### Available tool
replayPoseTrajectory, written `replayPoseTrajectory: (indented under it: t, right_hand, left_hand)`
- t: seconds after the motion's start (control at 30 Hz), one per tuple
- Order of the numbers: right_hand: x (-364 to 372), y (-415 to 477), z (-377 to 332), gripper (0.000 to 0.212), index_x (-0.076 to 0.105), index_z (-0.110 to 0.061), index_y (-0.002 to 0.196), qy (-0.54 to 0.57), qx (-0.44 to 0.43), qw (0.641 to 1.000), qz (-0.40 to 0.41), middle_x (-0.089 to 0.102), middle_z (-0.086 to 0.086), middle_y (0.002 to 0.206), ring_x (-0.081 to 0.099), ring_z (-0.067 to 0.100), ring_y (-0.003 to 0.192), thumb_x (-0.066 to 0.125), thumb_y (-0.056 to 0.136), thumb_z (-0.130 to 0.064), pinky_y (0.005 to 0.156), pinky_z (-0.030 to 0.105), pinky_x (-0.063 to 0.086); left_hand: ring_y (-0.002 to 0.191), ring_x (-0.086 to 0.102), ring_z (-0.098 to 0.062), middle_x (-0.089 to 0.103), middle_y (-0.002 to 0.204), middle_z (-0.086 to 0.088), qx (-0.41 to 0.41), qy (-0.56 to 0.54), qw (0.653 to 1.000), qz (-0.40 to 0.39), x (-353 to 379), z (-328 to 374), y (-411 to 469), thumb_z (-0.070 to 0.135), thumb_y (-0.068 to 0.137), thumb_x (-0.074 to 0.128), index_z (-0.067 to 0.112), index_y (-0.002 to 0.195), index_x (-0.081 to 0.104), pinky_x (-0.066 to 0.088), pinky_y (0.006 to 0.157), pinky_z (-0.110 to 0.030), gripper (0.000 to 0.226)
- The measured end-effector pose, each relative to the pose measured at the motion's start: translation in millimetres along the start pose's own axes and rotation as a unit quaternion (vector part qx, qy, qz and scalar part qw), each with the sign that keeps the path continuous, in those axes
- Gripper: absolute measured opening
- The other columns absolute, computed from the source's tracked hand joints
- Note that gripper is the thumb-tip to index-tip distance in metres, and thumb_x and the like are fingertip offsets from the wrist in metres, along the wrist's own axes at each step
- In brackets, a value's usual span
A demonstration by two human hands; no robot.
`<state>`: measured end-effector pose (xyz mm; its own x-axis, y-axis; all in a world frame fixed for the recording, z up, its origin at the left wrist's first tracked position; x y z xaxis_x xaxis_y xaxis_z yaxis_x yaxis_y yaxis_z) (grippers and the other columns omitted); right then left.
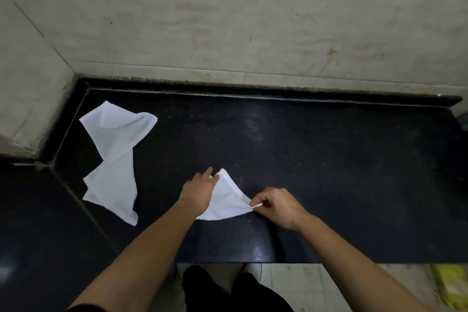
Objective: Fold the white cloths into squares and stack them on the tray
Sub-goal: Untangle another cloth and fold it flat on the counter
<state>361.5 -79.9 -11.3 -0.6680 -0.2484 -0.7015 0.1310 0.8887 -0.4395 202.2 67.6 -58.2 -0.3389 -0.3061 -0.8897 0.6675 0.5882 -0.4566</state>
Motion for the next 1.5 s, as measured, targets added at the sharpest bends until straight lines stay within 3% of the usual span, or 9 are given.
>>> replayPoseTrajectory:
  t: [0.1,0.23,0.33,0.57,0.8,1.0,1.2,1.4,1.5]
  right_hand:
    - [-4.8,-2.6,1.6,0.014,0.076,-0.034,0.101,0.028,0.012,0.999,0.021,0.068,-0.01,0.102,0.066,0.008,0.094,0.069,0.092,-0.027,0.087,0.03,0.054]
    - [-16.8,0.4,-1.1,0.012,0.075,-0.034,0.092,0.056,0.035,0.997,0.029,0.071,-0.019,0.093,0.065,-0.001,0.09,0.068,0.091,-0.024,0.085,0.028,0.055]
    - [-36.7,12.5,-6.2,0.015,0.073,-0.035,0.084,0.088,0.057,0.993,0.053,0.073,-0.018,0.089,0.066,-0.002,0.086,0.07,0.088,-0.022,0.082,0.027,0.057]
    - [-127.6,45.4,-59.2,0.02,0.07,-0.038,0.08,0.122,-0.007,0.974,0.191,0.073,-0.015,0.083,0.067,0.001,0.08,0.073,0.086,-0.018,0.075,0.021,0.053]
    - [-179.5,48.6,-101.0,0.011,0.073,-0.031,0.089,0.178,-0.075,0.935,0.297,0.068,-0.019,0.078,0.061,0.002,0.072,0.073,0.088,-0.02,0.068,0.008,0.043]
    - [-94.6,54.7,-55.6,0.011,0.074,-0.031,0.095,0.044,-0.049,0.975,0.213,0.068,-0.004,0.096,0.067,0.016,0.087,0.072,0.087,-0.023,0.083,0.033,0.054]
    - [33.5,22.1,-1.3,0.023,0.068,-0.03,0.114,-0.152,-0.026,0.988,-0.024,0.057,-0.004,0.12,0.059,0.02,0.11,0.056,0.096,-0.033,0.087,0.032,0.049]
    - [74.9,-14.1,19.2,0.021,0.072,-0.026,0.113,-0.116,-0.028,0.992,0.037,0.059,-0.002,0.111,0.06,0.02,0.103,0.062,0.095,-0.029,0.078,0.032,0.052]
    - [75.9,-15.9,16.0,0.022,0.073,-0.03,0.115,-0.106,-0.038,0.994,0.002,0.059,-0.006,0.112,0.059,0.014,0.102,0.062,0.096,-0.031,0.081,0.024,0.047]
  left_hand:
    - [0.12,0.051,-0.023,0.049,0.136,-0.003,-0.006,-0.016,1.0,0.018,5.3,-12.7,-5.6,0.013,0.097,0.049,0.027,0.148,0.04,0.046,0.095,-0.035,0.053]
    - [0.098,0.058,-0.017,0.058,0.112,0.0,-0.048,-0.159,0.986,0.025,-3.1,-34.8,-25.8,0.028,0.094,0.056,0.027,0.109,0.068,0.047,0.078,-0.029,0.019]
    - [0.085,0.056,-0.01,0.057,0.101,0.003,-0.086,-0.256,0.96,0.076,-34.6,-58.5,-39.0,0.03,0.09,0.067,0.024,0.092,0.069,0.044,0.074,-0.025,0.007]
    - [0.069,0.056,-0.006,0.063,0.074,0.01,-0.097,-0.385,0.889,0.227,-157.5,-111.5,-53.3,0.019,0.078,0.083,0.023,0.078,0.067,0.045,0.063,-0.024,0.016]
    - [0.066,0.05,-0.009,0.053,0.076,0.006,-0.051,-0.331,0.845,0.417,-215.0,-130.5,-72.4,0.015,0.079,0.08,0.023,0.07,0.057,0.037,0.062,-0.024,0.026]
    - [0.079,0.06,-0.024,0.062,0.088,0.0,-0.033,-0.222,0.911,0.346,-106.7,-115.2,-79.7,0.003,0.076,0.077,0.013,0.082,0.067,0.048,0.061,-0.032,0.016]
    - [0.07,0.065,-0.023,0.066,0.081,0.001,0.026,-0.16,0.963,0.217,43.0,-72.5,-114.7,0.003,0.066,0.083,0.019,0.078,0.075,0.054,0.054,-0.029,0.022]
    - [0.069,0.062,-0.019,0.066,0.083,-0.001,0.056,-0.174,0.963,0.196,83.6,-46.8,-152.0,-0.003,0.053,0.091,0.01,0.087,0.076,0.052,0.049,-0.029,0.039]
    - [0.071,0.062,-0.016,0.066,0.084,0.004,0.063,-0.209,0.96,0.176,84.6,-53.3,-154.7,0.0,0.065,0.084,0.015,0.087,0.075,0.054,0.052,-0.029,0.028]
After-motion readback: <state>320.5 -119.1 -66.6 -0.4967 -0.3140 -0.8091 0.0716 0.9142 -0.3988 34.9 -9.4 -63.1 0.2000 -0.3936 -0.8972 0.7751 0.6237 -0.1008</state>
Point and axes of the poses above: each hand's wrist, its own y-axis towards the middle knuckle, its own x-axis out of the palm, z = x × y, the point moved 6 cm from there along y, towards the middle knuckle
